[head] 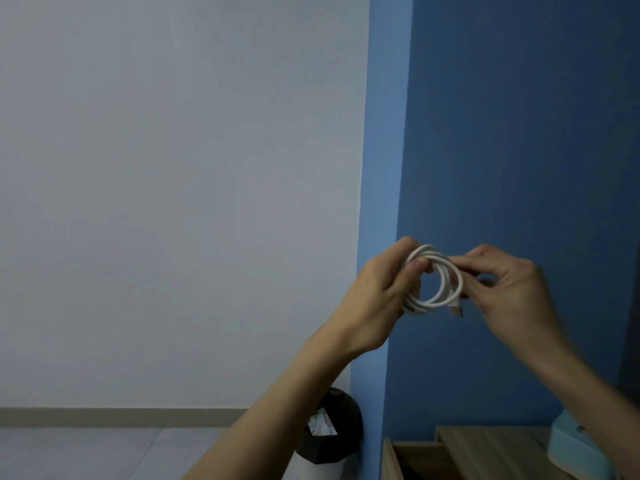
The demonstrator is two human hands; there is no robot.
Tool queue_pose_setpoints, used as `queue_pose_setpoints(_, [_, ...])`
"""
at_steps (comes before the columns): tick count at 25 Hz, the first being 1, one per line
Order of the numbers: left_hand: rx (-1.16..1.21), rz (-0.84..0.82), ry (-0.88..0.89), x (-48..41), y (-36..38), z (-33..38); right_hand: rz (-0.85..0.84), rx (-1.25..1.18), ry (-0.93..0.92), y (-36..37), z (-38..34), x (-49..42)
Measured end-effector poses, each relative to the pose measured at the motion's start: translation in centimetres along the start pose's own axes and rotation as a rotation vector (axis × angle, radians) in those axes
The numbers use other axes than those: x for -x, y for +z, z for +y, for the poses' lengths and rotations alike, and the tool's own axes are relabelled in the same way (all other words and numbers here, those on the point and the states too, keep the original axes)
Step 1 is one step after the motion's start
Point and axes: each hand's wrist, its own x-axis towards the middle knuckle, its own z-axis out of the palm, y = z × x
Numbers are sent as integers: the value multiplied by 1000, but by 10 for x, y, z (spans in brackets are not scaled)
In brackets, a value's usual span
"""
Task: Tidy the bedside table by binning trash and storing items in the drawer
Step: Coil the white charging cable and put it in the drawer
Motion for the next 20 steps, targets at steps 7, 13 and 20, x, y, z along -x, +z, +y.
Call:
queue_pose_setpoints(7, [-48, 56, 29, -2, -3, -4, -265, -594, 334, -1, -4, 4])
queue_pose_setpoints(13, [-5, 49, 14, 0, -2, -4, -240, -461, 301, 2, -15, 8])
queue_pose_setpoints(20, [-98, 82, 23, -2, -3, -6, -95, -596, 435, 8, -29, 9])
